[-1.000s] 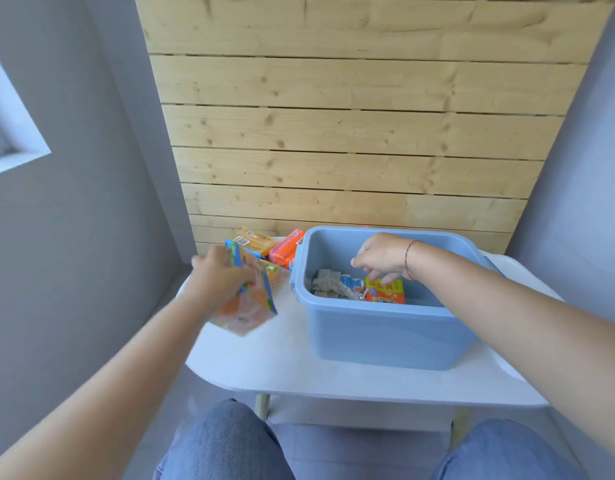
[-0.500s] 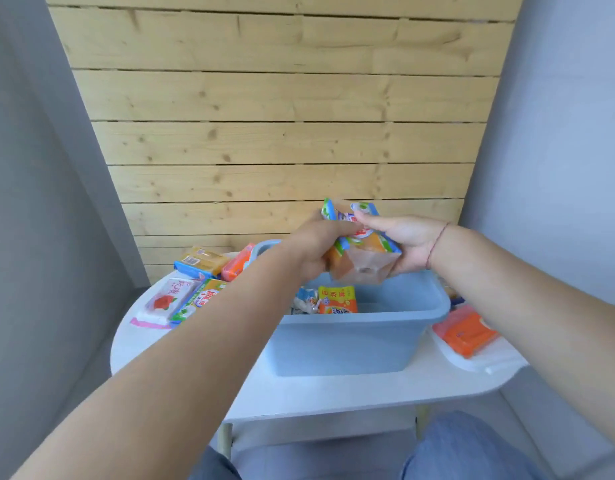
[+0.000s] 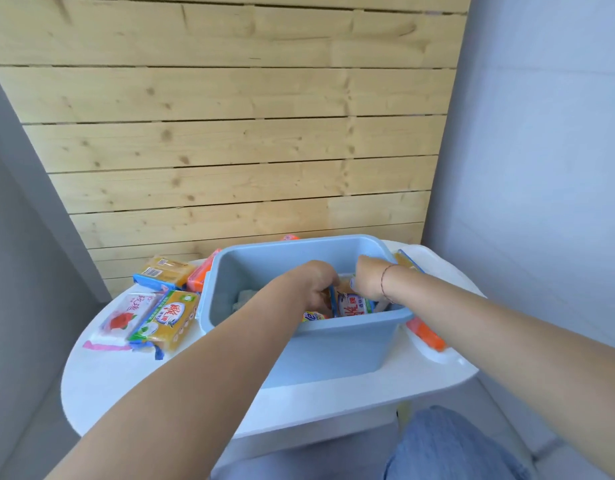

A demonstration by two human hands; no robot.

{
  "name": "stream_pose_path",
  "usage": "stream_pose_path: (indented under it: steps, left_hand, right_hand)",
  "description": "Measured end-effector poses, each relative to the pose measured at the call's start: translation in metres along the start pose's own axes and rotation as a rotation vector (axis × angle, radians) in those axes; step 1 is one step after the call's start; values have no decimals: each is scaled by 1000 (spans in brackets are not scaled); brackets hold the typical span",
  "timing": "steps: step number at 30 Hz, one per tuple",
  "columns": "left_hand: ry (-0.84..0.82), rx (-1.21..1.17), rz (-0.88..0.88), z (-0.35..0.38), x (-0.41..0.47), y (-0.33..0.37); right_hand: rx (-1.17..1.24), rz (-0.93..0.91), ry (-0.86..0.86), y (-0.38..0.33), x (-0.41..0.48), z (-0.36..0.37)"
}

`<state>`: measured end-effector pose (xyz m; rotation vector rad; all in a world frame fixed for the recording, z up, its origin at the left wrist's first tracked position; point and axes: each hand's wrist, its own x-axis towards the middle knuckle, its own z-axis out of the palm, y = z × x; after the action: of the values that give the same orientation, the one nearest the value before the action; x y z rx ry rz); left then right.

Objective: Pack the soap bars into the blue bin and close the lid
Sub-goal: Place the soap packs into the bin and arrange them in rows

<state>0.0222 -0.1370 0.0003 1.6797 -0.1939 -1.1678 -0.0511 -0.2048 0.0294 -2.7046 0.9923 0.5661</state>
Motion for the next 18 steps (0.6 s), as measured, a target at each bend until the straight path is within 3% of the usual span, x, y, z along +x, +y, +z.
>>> stream_pose_path:
  steps: [5, 8, 13, 18]
  left_hand:
    - [5, 138, 70, 2, 3, -5]
    - [34, 407, 164, 0, 7, -7]
    - [-49, 728, 259, -3, 5, -10]
    - [-128, 1079, 309, -7, -1, -9]
  right_hand:
    - [-46, -36, 25, -6, 3, 17]
    - [-63, 2, 50, -7, 7, 20]
    - [-200, -155, 11, 2, 11, 20]
    - [-75, -199, -28, 7, 16, 22]
